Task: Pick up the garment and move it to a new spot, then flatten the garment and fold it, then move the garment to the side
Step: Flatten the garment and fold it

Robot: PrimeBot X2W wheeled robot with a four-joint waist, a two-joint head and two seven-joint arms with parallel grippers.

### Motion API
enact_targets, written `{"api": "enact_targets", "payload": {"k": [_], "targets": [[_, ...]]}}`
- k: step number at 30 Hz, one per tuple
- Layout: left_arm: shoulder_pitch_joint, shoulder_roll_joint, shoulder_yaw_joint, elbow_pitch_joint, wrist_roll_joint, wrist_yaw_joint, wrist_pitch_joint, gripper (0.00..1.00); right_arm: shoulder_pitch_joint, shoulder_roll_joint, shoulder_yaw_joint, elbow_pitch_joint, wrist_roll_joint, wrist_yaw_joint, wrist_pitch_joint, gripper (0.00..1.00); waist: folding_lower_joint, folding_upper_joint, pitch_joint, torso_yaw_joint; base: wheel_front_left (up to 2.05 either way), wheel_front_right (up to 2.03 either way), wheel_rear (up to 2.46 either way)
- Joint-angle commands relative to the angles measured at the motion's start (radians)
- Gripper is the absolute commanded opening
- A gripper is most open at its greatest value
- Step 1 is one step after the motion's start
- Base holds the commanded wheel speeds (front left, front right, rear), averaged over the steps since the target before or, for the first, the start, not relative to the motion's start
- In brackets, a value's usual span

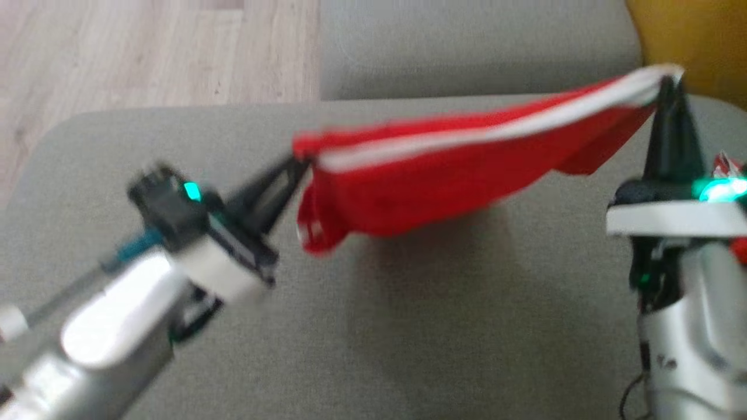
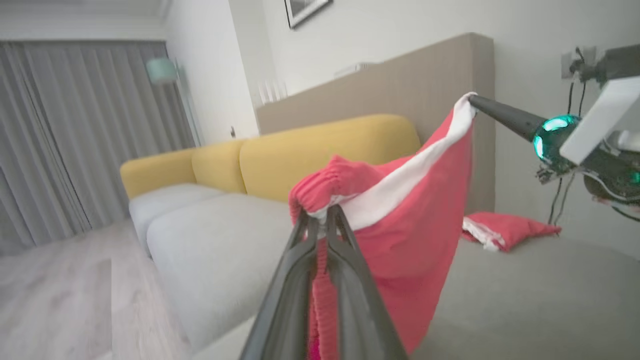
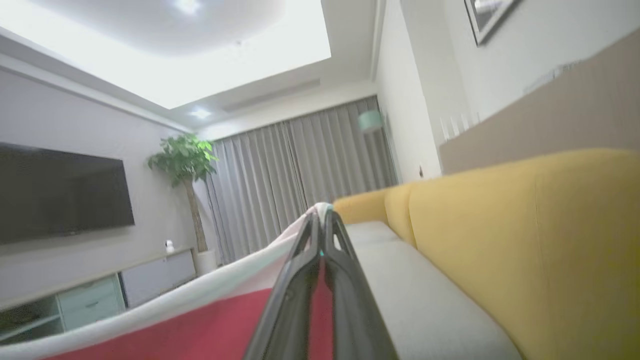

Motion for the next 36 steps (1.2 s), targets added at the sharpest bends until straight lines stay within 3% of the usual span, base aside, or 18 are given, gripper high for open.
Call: {"api": "enact_targets", "payload": {"k": [1, 11, 18, 22, 25, 29, 36], "targets": [[-0.14, 0.05, 0.06, -0.051, -0.046, 0.002, 0.016, 0.0, -0.091, -0.02, 0.022, -0.07, 0.001, -0.001, -0.006, 0.0, 0.0002, 0.0, -0.027, 0.006, 0.0, 0.0, 0.0], [-0.37, 0.086, 0.077, -0.025, -0.14, 0.002, 0.145, 0.0, -0.309, -0.107, 0.115, -0.05, -0.013, -0.001, 0.049, 0.0, 0.0002, 0.0, 0.026, 0.003, 0.0, 0.0, 0.0], [-0.519, 0.014, 0.115, 0.156, -0.099, 0.023, 0.079, 0.0, -0.564, -0.114, 0.153, 0.13, -0.07, -0.001, 0.025, 0.0, 0.0002, 0.0, 0.161, -0.009, 0.0, 0.0, 0.0], [-0.613, -0.039, 0.149, 0.247, -0.054, 0.033, 0.007, 0.0, -0.714, -0.097, 0.095, 0.212, -0.1, -0.001, -0.002, 0.0, 0.0002, 0.0, 0.209, -0.01, 0.0, 0.0, 0.0], [-0.629, -0.077, 0.17, 0.282, -0.042, 0.028, -0.012, 0.0, -0.761, -0.085, 0.054, 0.206, -0.098, -0.001, -0.006, 0.0, 0.0002, 0.0, 0.226, -0.008, 0.0, 0.0, 0.0], [-0.522, -0.117, 0.179, 0.304, -0.053, 0.016, -0.017, 0.0, -0.64, -0.076, 0.039, 0.17, -0.076, -0.001, -0.006, 0.0, 0.0002, 0.0, 0.217, -0.012, 0.0, 0.0, 0.0], [-0.103, -0.21, 0.264, 0.291, -0.036, 0.008, -0.017, 0.0, -0.22, -0.075, 0.063, 0.121, 0.017, -0.001, -0.006, 0.0, 0.0002, 0.0, 0.176, -0.031, 0.0, 0.0, 0.0]]}}
